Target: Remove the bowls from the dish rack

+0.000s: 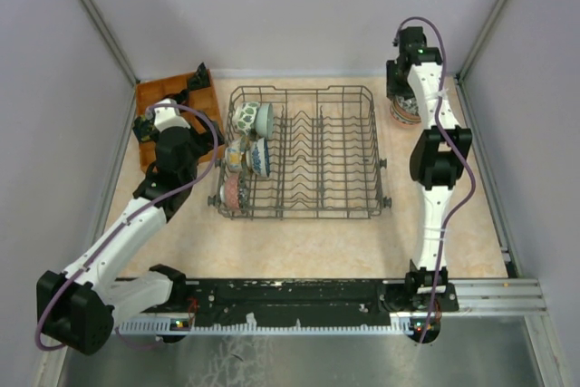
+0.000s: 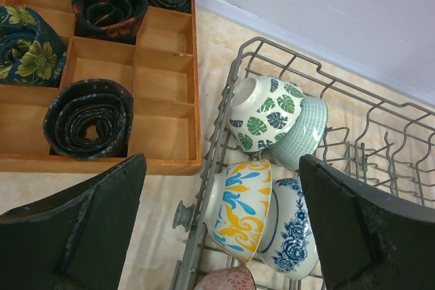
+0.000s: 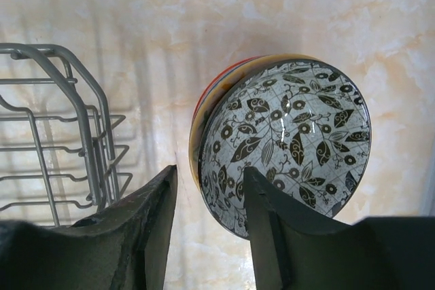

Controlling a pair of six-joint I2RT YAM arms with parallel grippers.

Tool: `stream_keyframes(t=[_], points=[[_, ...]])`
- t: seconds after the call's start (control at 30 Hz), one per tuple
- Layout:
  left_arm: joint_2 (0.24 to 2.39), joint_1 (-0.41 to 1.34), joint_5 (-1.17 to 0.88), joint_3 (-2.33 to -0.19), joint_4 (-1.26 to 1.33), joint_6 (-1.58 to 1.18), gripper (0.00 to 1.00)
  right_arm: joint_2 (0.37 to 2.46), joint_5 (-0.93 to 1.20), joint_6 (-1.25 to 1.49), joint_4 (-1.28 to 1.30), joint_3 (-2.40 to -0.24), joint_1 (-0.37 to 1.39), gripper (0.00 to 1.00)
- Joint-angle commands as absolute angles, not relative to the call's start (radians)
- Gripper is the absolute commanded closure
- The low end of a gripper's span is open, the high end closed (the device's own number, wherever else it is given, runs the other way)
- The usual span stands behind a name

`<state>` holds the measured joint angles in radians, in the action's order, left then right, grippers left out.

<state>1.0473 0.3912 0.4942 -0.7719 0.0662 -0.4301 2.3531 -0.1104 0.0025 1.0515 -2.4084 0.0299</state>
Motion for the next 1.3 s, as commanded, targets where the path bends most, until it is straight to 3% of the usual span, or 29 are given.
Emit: stream_keyframes(t=[0.0,0.13,0.27,0.5,0.67,0.93,1.27], points=[[1.036,0.395,0.497,-0.794,0.064,-0.434,0.01,2.188,-0.088,0.027,0.969,-2.382,0.024,0.54],[1.037,0.396,0.496,-0.791,0.065,-0.435,0.01,2.05,-0.048,0.041,0.885,-2.262,0.051,0.43],[1.038,0.396,0.494,-0.79,0.072,-0.434,0.01,1.883,-0.049,0.053,0.74,-2.087,0.121,0.41],[1.047,0.399,0.501,-0.784,0.07,-0.438,0.01,1.585,0.232,0.215,0.308,-1.557,0.311,0.32],[1.051,0.399,0.503,-0.784,0.074,-0.439,0.01,1.505,0.349,0.414,-0.012,-1.273,0.421,0.31],[1.054,0.402,0.497,-0.776,0.093,-0.436,0.01,1.601,0.366,0.488,-0.128,-1.188,0.601,0.31],[1.047,0.401,0.494,-0.765,0.098,-0.439,0.01,1.732,0.366,0.549,-0.227,-1.173,0.674,0.33]])
